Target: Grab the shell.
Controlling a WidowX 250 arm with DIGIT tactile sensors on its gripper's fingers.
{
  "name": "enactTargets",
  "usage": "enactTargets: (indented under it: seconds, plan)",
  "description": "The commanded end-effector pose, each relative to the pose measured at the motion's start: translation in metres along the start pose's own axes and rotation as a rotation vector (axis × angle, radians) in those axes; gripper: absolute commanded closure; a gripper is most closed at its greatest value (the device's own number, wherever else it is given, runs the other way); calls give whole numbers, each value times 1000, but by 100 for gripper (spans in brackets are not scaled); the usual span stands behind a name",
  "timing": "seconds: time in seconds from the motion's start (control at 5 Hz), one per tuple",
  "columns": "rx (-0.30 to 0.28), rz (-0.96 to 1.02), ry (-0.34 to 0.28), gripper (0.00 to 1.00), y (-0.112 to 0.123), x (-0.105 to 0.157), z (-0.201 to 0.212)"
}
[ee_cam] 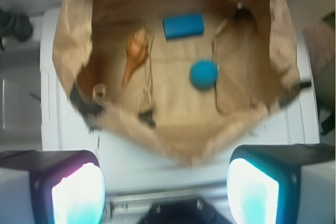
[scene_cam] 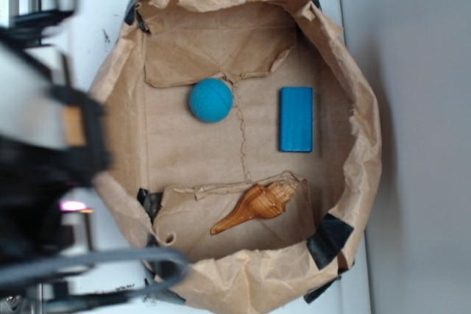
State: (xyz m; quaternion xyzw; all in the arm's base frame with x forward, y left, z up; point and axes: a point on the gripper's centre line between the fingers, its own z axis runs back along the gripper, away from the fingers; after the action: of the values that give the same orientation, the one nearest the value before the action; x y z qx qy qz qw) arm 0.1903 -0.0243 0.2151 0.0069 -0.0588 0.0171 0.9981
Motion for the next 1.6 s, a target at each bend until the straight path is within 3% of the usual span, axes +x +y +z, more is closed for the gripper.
enactTargets:
  seconds: [0.0, 0.2, 0.4, 0.6, 0.8, 1.0, 1.4]
  plan:
    - [-74, -26, -56, 0, 2, 42, 4]
    - [-74, -26, -56, 0, 2, 42, 4]
    - [13, 6, -74, 0, 10, 57, -49]
    - [23, 37, -20, 0, 25, 56, -91]
    - [-6, 70, -4, 0, 35, 49, -109]
    - [-33, 163, -20, 0, 33, 60, -141]
    - [-112, 47, -127, 0, 10, 88, -151]
